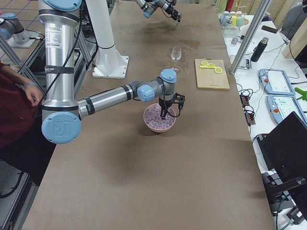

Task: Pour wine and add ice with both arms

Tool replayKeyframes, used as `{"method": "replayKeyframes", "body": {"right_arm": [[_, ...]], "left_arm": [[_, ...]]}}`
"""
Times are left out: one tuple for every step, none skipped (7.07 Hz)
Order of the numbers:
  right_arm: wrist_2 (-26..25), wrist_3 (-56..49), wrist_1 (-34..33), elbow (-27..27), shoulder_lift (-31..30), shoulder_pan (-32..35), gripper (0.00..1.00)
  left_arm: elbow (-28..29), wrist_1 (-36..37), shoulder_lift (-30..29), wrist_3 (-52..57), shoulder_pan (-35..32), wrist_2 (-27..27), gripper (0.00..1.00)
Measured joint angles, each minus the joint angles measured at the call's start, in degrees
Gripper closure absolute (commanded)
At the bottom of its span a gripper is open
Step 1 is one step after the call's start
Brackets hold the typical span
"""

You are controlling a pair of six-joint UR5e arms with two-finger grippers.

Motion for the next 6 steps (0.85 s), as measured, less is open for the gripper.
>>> {"method": "replayKeyframes", "body": {"right_arm": [[0.1, -0.6, -0.5, 0.7, 0.1, 0.7, 0.88], [0.3, -2.1, -2.1, 1.7, 0.5, 1.4, 0.92], [0.5, -4.1, -4.4, 3.1, 0.9, 2.1, 0.91], [0.7, -5.2, -5.9, 4.4, 0.9, 2.9, 0.92], [0.9, -5.6, -6.6, 5.6, 0.9, 3.5, 0.92], [0.9, -5.7, -6.9, 6.7, 0.8, 3.9, 0.93]], "left_arm": [[0.3, 0.1, -0.2, 0.0, 0.0, 0.4, 0.3], [0.6, 0.2, -0.5, -0.1, 0.1, 0.6, 0.34], [0.9, 0.2, -0.6, -0.1, 0.1, 0.8, 0.39], [1.1, 0.2, -0.7, -0.1, 0.1, 0.9, 0.45], [1.4, 0.2, -0.7, -0.1, 0.2, 1.0, 0.53], [1.6, 0.2, -0.7, -0.1, 0.2, 1.1, 0.61]]}}
